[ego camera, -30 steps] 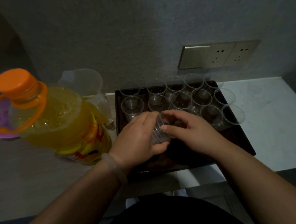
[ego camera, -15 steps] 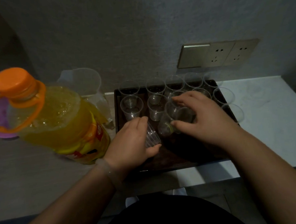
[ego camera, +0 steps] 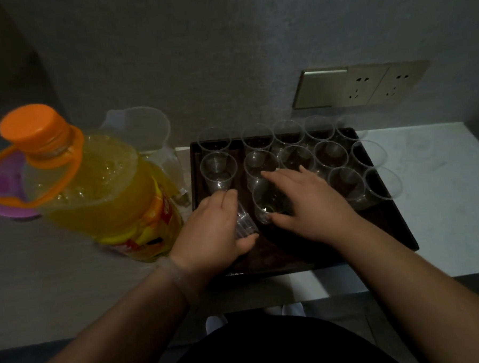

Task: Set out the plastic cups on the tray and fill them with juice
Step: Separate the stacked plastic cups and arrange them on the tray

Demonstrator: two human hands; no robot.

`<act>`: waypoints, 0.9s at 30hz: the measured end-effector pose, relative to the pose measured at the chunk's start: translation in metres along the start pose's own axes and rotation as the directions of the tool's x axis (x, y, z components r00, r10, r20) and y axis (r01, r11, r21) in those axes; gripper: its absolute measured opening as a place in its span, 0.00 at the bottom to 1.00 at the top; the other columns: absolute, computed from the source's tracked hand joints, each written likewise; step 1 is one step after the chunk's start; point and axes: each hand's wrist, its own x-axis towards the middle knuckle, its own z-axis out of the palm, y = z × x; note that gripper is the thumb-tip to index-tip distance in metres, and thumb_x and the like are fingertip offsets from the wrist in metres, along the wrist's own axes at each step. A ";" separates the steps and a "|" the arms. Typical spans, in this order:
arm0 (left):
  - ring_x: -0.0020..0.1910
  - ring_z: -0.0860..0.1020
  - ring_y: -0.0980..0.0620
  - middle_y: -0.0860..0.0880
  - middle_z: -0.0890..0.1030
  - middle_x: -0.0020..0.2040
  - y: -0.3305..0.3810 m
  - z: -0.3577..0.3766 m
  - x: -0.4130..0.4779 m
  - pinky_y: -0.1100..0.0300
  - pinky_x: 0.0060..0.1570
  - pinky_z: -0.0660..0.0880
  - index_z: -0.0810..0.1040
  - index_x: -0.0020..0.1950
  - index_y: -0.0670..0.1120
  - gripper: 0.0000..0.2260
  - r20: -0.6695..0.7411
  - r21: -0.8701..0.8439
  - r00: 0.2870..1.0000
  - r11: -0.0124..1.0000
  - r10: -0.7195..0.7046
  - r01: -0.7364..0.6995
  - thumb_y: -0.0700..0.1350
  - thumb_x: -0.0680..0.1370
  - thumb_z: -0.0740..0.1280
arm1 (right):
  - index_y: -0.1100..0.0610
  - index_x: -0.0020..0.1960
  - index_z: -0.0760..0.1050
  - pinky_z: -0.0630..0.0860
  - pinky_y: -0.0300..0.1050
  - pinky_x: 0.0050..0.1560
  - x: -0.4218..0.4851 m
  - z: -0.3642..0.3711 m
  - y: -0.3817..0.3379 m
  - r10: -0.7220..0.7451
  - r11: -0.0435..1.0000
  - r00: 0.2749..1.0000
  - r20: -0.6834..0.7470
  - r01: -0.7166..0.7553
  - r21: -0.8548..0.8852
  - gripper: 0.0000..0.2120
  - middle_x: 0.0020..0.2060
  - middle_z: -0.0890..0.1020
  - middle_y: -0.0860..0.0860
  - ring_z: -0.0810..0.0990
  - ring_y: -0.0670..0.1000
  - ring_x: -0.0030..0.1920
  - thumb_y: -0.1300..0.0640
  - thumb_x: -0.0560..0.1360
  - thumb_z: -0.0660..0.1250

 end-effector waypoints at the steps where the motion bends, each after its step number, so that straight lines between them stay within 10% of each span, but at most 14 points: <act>1: 0.71 0.62 0.51 0.48 0.62 0.73 0.000 0.000 0.000 0.63 0.67 0.59 0.53 0.77 0.45 0.39 0.001 0.000 1.000 1.000 -0.001 0.001 0.60 0.74 0.66 | 0.49 0.76 0.57 0.47 0.47 0.74 0.000 0.002 0.000 -0.003 1.000 1.000 0.002 0.003 -0.002 0.37 0.72 0.67 0.48 0.61 0.46 0.74 0.44 0.72 0.69; 16: 0.71 0.62 0.51 0.48 0.62 0.73 0.001 -0.002 0.002 0.61 0.68 0.60 0.53 0.77 0.45 0.39 0.003 -0.006 1.000 1.000 0.007 -0.007 0.60 0.74 0.67 | 0.47 0.75 0.60 0.50 0.49 0.75 -0.003 0.006 0.003 0.001 1.000 1.000 0.002 -0.001 0.015 0.35 0.75 0.62 0.46 0.58 0.47 0.75 0.40 0.72 0.67; 27: 0.67 0.71 0.44 0.42 0.71 0.68 0.003 -0.018 -0.007 0.55 0.63 0.67 0.59 0.75 0.39 0.40 -0.161 -0.030 0.981 0.993 0.112 -0.118 0.57 0.68 0.66 | 0.47 0.73 0.64 0.67 0.33 0.63 -0.004 -0.023 -0.026 -0.057 0.890 0.998 0.008 0.047 0.454 0.32 0.66 0.73 0.42 0.70 0.38 0.65 0.42 0.72 0.69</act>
